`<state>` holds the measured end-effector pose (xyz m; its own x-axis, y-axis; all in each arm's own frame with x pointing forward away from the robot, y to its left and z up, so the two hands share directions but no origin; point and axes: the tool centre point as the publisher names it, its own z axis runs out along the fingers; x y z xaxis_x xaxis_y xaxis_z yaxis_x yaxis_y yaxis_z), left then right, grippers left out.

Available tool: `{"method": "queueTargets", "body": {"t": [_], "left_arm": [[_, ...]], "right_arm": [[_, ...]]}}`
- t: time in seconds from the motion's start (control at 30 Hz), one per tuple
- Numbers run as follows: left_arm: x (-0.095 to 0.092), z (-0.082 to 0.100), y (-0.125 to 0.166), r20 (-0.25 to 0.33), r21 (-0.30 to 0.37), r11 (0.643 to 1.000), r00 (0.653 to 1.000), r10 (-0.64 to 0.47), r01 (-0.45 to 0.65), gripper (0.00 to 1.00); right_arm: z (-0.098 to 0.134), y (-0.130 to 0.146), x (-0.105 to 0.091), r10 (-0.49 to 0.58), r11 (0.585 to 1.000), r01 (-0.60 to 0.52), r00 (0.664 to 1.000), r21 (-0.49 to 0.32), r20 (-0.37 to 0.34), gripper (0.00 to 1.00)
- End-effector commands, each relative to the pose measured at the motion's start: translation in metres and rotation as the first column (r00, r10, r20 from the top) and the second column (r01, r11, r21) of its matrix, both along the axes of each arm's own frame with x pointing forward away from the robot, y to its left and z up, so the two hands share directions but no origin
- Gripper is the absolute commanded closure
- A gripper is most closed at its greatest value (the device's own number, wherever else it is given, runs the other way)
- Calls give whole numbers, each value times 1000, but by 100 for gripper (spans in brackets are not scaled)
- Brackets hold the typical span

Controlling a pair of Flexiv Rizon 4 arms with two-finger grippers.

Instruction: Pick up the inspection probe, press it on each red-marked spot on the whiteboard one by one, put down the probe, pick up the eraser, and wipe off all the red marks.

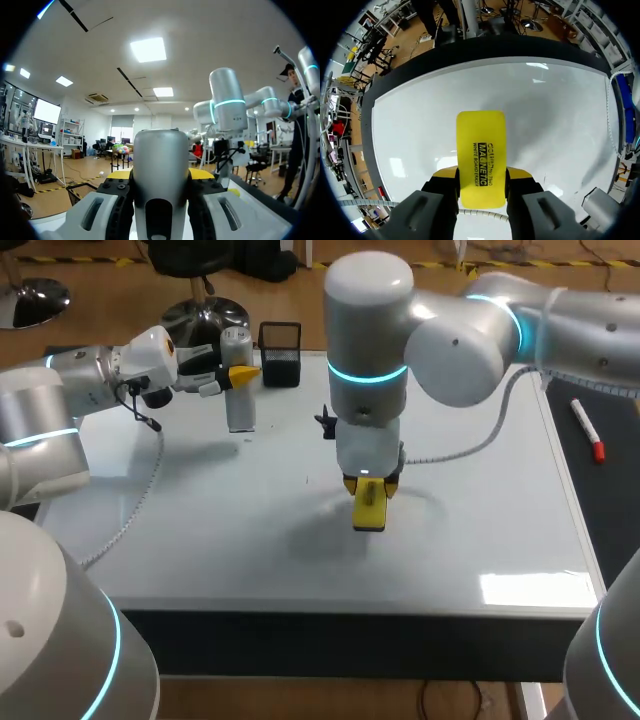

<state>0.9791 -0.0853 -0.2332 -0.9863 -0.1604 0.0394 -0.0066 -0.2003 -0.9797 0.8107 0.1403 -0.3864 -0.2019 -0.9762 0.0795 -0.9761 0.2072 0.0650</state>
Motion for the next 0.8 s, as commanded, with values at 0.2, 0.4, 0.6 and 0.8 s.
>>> {"method": "queueTargets", "body": {"t": [0.2, 0.4, 0.6, 0.8], "left_arm": [[0, 0, 0, 2, -1, 1000, 1000, 1, -1, 100], [0, 0, 0, 2, -1, 1000, 1000, 1, -1, 100], [0, 0, 0, 2, -1, 1000, 1000, 1, -1, 100], [0, 0, 0, 2, -1, 1000, 1000, 1, -1, 100]], "right_arm": [[11, -14, 15, -24, 1000, 24, 1000, 8, -17, 100], [11, -4, 7, -21, 999, 21, 1000, 25, -14, 100], [-7, 25, -15, 22, 999, -20, 999, 47, -29, 100], [-33, 40, -27, 44, 996, -39, 997, 78, -66, 100]]}}
